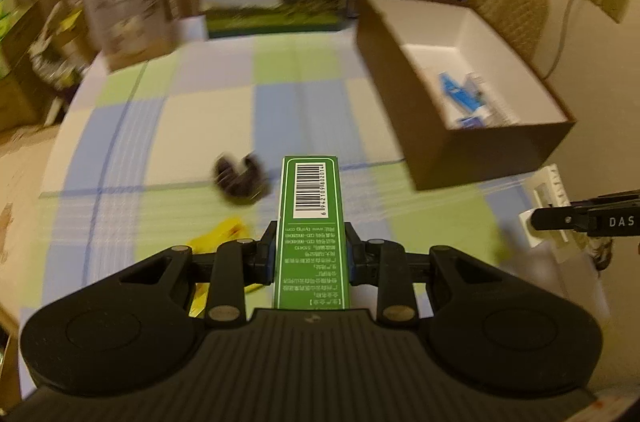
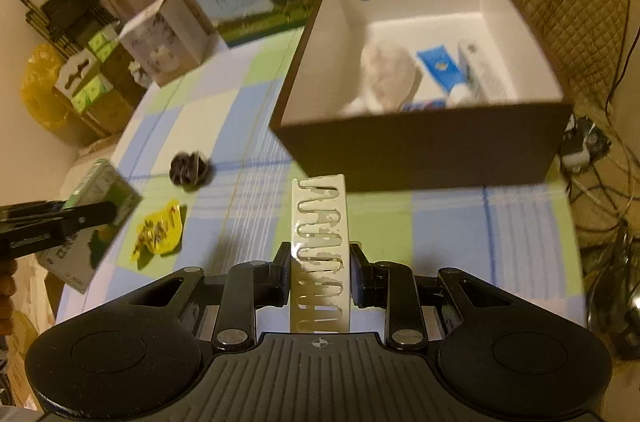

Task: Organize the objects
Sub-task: 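Carry the green box and white tray into the open box and release them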

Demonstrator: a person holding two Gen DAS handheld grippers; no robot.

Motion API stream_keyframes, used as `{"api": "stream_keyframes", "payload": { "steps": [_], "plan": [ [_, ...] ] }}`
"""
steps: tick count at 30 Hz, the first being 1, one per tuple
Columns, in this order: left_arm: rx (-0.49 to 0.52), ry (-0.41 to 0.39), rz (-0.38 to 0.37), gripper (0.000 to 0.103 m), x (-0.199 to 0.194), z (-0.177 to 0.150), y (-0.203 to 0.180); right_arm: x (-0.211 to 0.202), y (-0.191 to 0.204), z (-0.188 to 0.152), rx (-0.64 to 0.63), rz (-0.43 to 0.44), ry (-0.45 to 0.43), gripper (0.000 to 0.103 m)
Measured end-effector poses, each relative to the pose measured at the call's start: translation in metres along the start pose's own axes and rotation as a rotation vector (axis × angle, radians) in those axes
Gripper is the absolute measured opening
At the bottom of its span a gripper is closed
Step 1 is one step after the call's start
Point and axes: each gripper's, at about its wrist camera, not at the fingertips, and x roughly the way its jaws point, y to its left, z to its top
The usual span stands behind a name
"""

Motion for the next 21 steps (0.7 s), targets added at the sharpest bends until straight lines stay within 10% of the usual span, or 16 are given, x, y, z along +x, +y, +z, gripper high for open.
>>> {"api": "stream_keyframes", "payload": {
  "steps": [21],
  "plan": [
    [0.177, -0.109, -0.124, 0.025, 0.094, 0.149, -0.146, 0.008, -0.078, 0.145, 0.01, 0.034, -0.09, 0.025]
  ]
}}
